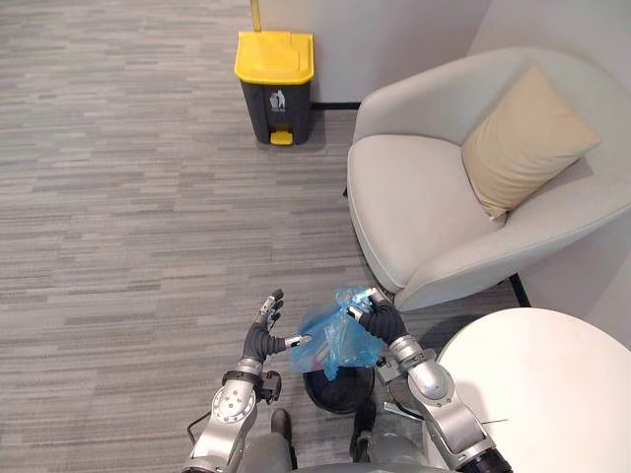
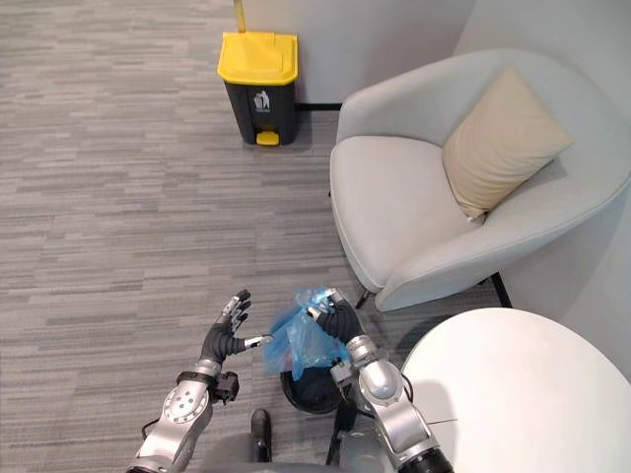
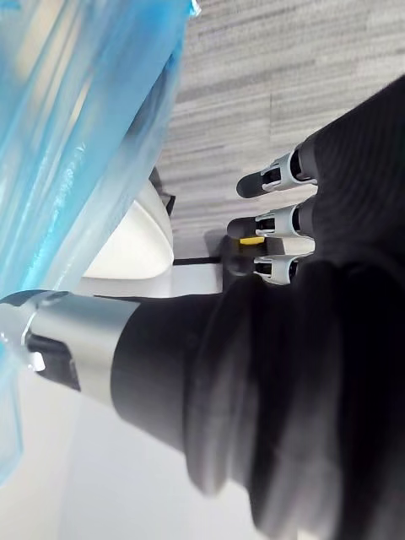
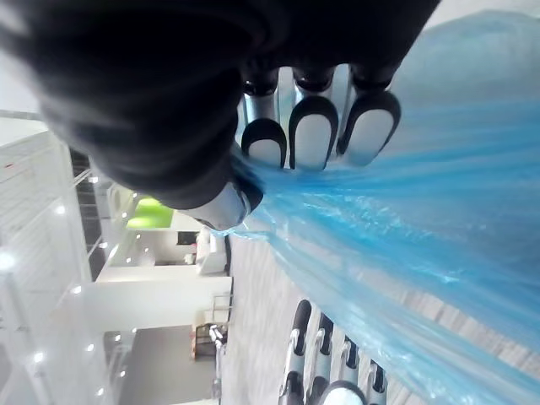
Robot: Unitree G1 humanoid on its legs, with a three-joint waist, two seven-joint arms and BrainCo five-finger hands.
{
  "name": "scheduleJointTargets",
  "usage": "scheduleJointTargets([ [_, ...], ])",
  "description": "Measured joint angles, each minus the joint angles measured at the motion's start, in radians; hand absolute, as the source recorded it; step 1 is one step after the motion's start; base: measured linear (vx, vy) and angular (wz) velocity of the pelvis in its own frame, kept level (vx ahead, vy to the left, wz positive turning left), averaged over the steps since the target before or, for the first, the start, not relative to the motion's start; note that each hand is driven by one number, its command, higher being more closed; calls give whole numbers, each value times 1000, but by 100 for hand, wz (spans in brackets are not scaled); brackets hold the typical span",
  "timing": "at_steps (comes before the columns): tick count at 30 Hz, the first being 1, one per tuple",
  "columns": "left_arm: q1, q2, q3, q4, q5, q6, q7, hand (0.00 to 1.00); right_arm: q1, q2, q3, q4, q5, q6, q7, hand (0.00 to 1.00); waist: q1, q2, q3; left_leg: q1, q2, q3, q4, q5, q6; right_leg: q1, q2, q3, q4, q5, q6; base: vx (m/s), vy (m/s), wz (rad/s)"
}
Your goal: Gather rubbish on tea table into small bin, then transfer packed bag to large trash can.
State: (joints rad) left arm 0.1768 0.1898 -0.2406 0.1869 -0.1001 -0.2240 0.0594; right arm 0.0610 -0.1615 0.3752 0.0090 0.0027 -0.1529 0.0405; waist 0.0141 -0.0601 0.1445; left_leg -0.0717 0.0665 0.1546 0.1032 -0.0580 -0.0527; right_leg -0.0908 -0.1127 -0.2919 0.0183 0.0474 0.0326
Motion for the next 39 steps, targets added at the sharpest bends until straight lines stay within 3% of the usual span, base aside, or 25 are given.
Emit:
scheduleJointTargets([
  [8,8,25,-9,-82,20,-28,-14,0,-31,-47,28,-1,70,0,32,100,0,12,-32,45,0,-10,-46,3,6,47,26,22,-70,40,-5,-52,-7,-6],
  [24,-185,171,-196,-113,196,-59,-61,0,-194,-159,103,-40,188,0,105,100,-6,13,-57,78,1,22,-53,9,12,70,41,77,-118,93,-12,-37,4,-9],
  [31,-205,168,-236,-93,232,-58,-60,0,-241,-158,148,-39,208,0,116,100,-5,1,-72,80,-5,23,-54,12,16,71,41,80,-118,99,-12,-2,2,0],
  [39,-226,154,-240,-19,261,-58,-60,0,-280,-158,154,-41,305,0,134,100,-4,-1,-90,85,-7,27,-55,14,19,71,39,93,-122,106,-12,-28,13,-3],
])
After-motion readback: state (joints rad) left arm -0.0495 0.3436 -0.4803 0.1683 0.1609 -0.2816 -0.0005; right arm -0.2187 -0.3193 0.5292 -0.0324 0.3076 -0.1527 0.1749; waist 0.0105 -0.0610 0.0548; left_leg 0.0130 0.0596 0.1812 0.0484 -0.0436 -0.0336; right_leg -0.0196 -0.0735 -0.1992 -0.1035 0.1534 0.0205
